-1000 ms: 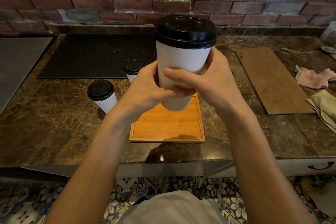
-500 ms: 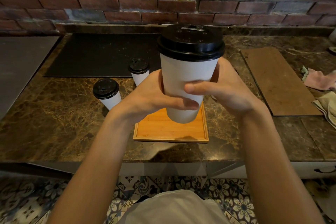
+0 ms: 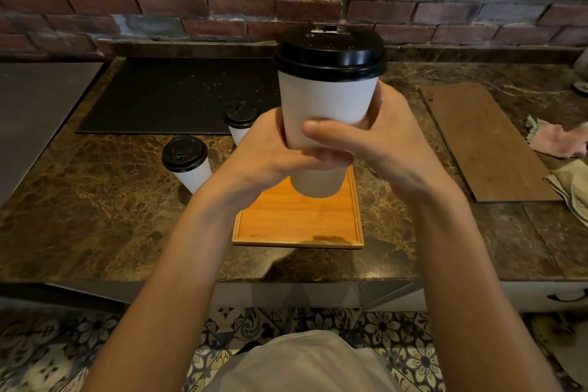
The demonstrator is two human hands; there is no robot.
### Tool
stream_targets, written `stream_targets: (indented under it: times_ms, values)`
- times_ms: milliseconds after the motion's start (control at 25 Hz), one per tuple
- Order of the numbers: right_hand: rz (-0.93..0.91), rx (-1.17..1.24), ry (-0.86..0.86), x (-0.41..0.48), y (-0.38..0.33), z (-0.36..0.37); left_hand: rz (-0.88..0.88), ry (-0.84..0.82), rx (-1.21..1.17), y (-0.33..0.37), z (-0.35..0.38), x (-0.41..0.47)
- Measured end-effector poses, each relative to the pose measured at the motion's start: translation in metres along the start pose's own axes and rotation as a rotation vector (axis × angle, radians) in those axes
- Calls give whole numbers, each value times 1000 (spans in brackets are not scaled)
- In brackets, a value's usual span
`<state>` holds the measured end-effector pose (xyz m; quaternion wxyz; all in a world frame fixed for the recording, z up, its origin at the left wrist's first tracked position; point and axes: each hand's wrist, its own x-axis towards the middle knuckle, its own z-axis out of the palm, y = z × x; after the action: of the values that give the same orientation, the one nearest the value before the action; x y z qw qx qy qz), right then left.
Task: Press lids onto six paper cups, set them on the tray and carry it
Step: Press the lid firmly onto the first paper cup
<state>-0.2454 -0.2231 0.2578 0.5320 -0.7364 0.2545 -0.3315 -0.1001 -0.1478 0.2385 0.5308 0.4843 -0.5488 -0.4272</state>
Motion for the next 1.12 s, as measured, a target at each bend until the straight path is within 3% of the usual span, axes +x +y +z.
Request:
stream_targets:
  times_ms: [320, 520, 760, 1120]
  values:
    - [67, -132, 153, 1, -3, 13, -20, 162, 105, -4, 4, 4]
    - [40, -189, 229, -2, -6, 17, -25, 180, 97, -6, 2, 2]
    - [6, -128, 189, -4, -12, 9, -35, 166, 130, -1, 1, 2]
    - [-52, -3, 62, -5, -6, 0, 10, 6, 19, 8, 2, -1]
